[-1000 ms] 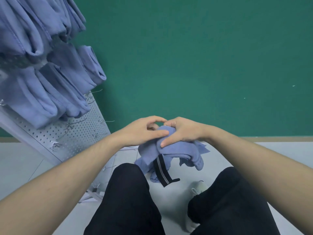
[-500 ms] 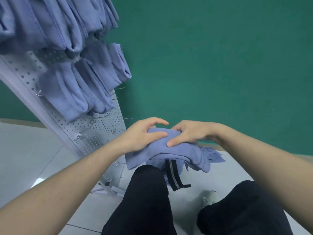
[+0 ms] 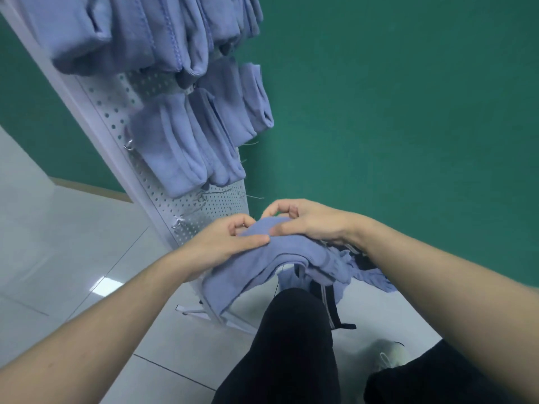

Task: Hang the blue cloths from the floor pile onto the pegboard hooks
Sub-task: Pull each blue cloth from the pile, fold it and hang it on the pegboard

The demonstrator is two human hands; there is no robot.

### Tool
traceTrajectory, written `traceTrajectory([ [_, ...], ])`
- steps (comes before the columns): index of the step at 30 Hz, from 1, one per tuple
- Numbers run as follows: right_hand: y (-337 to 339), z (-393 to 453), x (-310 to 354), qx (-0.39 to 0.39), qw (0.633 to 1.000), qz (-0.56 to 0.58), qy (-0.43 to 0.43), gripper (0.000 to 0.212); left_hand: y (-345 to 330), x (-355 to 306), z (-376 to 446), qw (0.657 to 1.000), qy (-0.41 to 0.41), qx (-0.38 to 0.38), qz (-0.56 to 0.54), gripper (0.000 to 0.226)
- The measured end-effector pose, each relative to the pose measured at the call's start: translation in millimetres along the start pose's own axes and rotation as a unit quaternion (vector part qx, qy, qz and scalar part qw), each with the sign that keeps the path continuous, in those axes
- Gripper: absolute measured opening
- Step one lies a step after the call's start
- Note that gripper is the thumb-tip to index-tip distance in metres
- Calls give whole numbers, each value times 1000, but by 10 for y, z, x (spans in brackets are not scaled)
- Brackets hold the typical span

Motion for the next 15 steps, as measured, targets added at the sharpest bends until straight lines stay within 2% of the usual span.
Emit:
traceTrajectory([
  [3,-60,158,22,19,1000,-5,-17,31,94,69,-53,1000,-6,1,-16,28],
  [6,-49,243,-44,25,993,-90,-71,40,217,173,-129,999,-27,-25,-25,36],
  [7,-41,264,-79,32,990,-104,-88,38,259,213,-154,999,-32,-35,-19,38],
  [9,-49,328,-129,44,991,-68,-103,16,334,290,-183,997,-46,-56,2,37],
  [11,-65,443,-146,35,995,-1,-96,6,408,354,-178,993,-70,-94,29,40],
  [13,-98,591,-97,11,997,32,-68,12,479,377,-147,984,-86,-146,54,44],
  [15,-123,758,-33,-10,997,60,-42,17,550,372,-100,973,-76,-201,82,35],
])
Point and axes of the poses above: each hand's wrist, its own z-axis towards the middle knuckle, its own y-axis out of the back of the hand, x = y × z, the point moved 2 cm from there along z, towards the middle knuckle, and after that the axes turned 3 degrees about z, right-handed, at the moved point
